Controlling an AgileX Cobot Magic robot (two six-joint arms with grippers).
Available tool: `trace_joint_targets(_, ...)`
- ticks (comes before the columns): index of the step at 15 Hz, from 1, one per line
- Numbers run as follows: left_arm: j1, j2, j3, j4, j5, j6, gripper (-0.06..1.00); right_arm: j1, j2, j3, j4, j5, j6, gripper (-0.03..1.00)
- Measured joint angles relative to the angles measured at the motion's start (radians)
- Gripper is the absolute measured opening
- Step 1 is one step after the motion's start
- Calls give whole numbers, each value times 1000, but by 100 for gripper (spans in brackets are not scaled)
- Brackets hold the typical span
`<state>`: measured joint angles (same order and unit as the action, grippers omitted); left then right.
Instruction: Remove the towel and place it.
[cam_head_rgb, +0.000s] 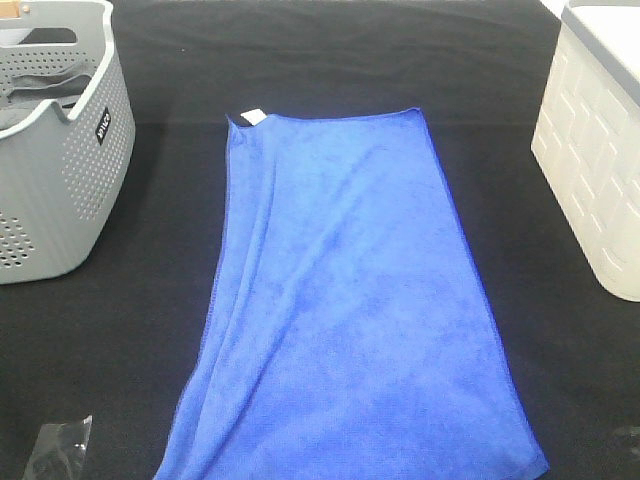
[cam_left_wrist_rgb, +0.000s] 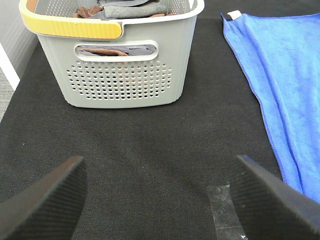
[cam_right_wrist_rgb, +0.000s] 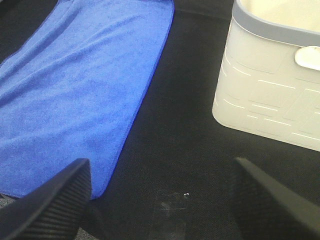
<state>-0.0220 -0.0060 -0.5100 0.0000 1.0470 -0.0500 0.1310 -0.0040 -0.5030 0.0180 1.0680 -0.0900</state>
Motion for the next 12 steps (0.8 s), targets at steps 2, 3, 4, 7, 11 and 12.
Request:
trace_joint_targets(2, 0, 0, 0, 0, 0, 0, 75, 0, 0, 0, 0, 0, 0, 76)
trace_joint_targets(3, 0, 0, 0, 0, 0, 0, 75, 0, 0, 0, 0, 0, 0, 76)
trace_joint_targets(4, 0, 0, 0, 0, 0, 0, 75, 0, 0, 0, 0, 0, 0, 76)
trace_joint_targets(7, 0, 0, 0, 0, 0, 0, 75, 0, 0, 0, 0, 0, 0, 76)
trace_joint_targets(11, 0, 0, 0, 0, 0, 0, 75, 0, 0, 0, 0, 0, 0, 76)
trace_joint_targets(12, 0, 0, 0, 0, 0, 0, 75, 0, 0, 0, 0, 0, 0, 76)
